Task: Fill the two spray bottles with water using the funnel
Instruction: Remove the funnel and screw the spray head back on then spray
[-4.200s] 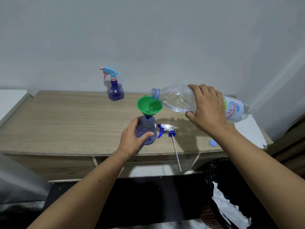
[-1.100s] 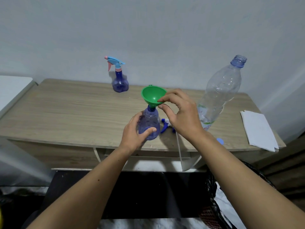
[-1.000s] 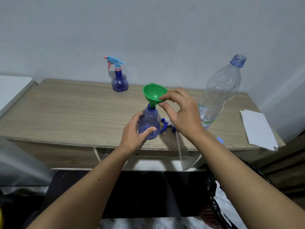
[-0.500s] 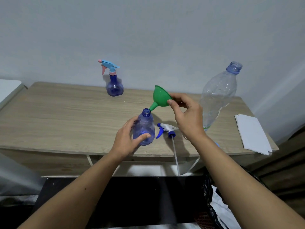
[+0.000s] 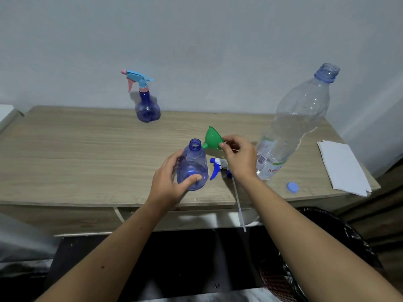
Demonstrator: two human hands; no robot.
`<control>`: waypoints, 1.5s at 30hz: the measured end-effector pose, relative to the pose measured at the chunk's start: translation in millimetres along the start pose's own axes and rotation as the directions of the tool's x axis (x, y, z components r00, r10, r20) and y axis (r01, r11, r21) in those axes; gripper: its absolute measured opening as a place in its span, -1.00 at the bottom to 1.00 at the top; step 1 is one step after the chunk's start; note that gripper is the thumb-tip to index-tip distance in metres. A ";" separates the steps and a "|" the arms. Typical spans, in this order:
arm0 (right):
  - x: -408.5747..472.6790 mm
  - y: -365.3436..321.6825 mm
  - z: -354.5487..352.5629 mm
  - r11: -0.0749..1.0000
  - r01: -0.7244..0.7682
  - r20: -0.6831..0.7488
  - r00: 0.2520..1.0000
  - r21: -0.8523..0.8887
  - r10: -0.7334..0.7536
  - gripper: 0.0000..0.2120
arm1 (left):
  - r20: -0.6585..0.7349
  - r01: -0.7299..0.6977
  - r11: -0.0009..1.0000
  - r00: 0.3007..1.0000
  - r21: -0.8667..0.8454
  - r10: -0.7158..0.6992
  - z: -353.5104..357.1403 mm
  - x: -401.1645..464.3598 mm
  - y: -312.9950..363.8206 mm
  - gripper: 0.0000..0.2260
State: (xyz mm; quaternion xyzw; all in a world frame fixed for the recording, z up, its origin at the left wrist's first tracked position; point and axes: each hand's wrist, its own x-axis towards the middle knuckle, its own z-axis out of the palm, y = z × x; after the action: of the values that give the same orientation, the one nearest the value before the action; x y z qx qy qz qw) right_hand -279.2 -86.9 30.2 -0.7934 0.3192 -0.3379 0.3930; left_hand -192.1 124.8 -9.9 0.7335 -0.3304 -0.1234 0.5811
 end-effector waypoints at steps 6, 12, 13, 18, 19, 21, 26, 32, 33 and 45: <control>2.4 15.5 12.6 0.998 -0.029 -0.025 0.999 -0.060 0.027 -0.91 | 0.003 -0.032 0.999 0.999 0.007 0.032 0.2 0.6 -0.5 -0.28; 4.9 20.4 20.6 0.993 -0.044 -0.045 0.998 -0.113 0.039 -0.91 | -0.010 -0.050 0.998 0.999 0.043 0.051 0.9 2.4 -3.5 -0.27; 4.4 21.0 20.8 0.991 -0.049 -0.041 0.998 -0.122 0.044 -0.91 | -0.010 -0.054 0.997 0.998 0.048 0.054 1.0 2.2 -3.6 -0.26; -0.7 23.4 18.3 0.991 -0.068 -0.042 0.997 -0.112 0.063 -0.85 | -0.017 -0.055 0.998 0.998 0.037 0.055 1.0 0.5 -1.2 -0.29; -2.3 23.6 17.6 0.992 -0.064 -0.042 0.997 -0.112 0.060 -0.84 | -0.016 -0.048 0.998 0.999 0.032 0.048 0.9 0.4 0.2 -0.30; -5.5 22.1 16.1 0.992 -0.052 -0.032 0.998 -0.116 0.049 -0.82 | -0.011 -0.042 0.999 0.999 0.027 0.042 1.0 0.0 1.4 -0.32; -10.7 13.8 5.4 0.992 -0.014 0.000 1.000 -0.122 0.014 -0.73 | -0.024 -0.019 1.000 1.000 0.005 0.019 1.8 -1.5 1.1 -0.32; -40.0 7.5 -26.1 0.973 0.046 -0.006 0.999 -0.225 -0.049 -0.74 | -0.004 -0.020 1.000 1.000 -0.002 0.020 0.4 -2.6 0.5 -0.35; -46.2 8.3 -28.4 0.961 0.042 0.006 0.999 -0.275 -0.042 -0.73 | -0.005 -0.019 1.000 1.000 0.001 0.019 0.4 -2.4 0.3 -0.35; -67.2 10.6 -20.8 0.901 -0.153 0.067 0.978 -0.407 0.196 -0.61 | -0.011 -0.020 1.000 1.000 -0.014 0.020 1.4 -1.4 -1.7 -0.35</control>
State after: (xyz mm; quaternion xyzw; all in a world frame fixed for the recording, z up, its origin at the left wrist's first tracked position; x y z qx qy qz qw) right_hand -336.3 -48.7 11.7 -0.8418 0.4300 -0.1864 0.2678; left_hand -193.3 124.7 -12.1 0.7266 -0.3335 -0.1158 0.5894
